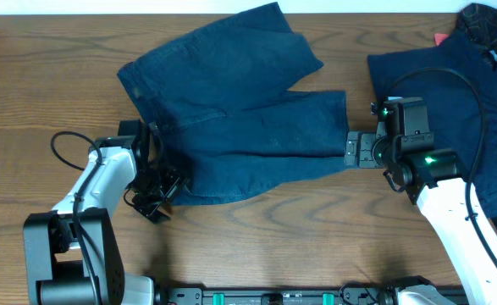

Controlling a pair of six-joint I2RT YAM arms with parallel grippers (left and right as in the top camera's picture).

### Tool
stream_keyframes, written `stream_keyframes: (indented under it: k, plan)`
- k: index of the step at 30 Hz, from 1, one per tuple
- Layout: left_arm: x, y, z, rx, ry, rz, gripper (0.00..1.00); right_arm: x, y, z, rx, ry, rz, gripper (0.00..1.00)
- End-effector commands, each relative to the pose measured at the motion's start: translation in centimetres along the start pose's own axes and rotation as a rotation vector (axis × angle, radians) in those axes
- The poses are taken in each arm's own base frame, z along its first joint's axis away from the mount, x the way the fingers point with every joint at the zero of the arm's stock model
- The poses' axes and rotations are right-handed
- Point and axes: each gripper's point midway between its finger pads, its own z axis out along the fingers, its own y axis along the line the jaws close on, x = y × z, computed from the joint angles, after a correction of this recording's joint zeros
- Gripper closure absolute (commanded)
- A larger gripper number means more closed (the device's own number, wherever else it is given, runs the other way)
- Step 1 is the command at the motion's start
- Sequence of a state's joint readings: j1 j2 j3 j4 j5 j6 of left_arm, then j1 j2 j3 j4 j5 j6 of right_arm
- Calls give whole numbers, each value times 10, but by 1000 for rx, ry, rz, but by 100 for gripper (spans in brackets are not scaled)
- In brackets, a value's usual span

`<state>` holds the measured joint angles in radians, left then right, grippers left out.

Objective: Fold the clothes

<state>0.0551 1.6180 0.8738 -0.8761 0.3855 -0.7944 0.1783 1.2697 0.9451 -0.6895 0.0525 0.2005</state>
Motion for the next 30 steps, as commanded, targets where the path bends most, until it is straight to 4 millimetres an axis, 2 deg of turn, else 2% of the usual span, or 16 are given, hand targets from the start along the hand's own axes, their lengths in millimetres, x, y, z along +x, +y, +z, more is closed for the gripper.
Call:
stream_keyframes:
  k: [1, 7, 10, 12, 14, 16, 18, 21, 22, 26, 30]
  plan:
    - [-8, -1, 1, -4, -48, -101, 21, 0, -2, 2, 4, 7, -6, 1]
    - [-3, -13, 10, 15, -67, -99, 22, 2, -2, 2, 6, 13, 14, 1]
    - [0, -16, 19, 22, -78, -108, 23, 7, -3, 2, 10, 33, 78, 1]
    - [-3, -14, 22, 12, -109, -113, 30, 12, -4, 1, 17, 56, 160, 1]
    - [-9, -8, 23, -18, -147, -119, 48, 24, -3, 0, 20, 105, 297, 1]
    - [-11, -6, 22, -26, -160, -119, 57, 34, 1, -1, 10, 149, 402, 1]
    - [-11, -6, 22, -27, -160, -119, 76, 42, 11, -2, -35, 201, 470, 1]
    - [-6, -1, 22, -49, -143, -102, 81, 44, 33, -3, -132, 246, 514, 1]
    - [-4, 2, 22, -63, -133, -82, 87, 46, 36, -2, -136, 255, 525, 1]
    - [4, 14, 20, -111, -106, -15, 91, 59, 35, 9, -86, 303, 623, 1]
    - [7, 24, 12, -149, -121, 15, 93, 89, 29, 29, -15, 385, 756, 1]
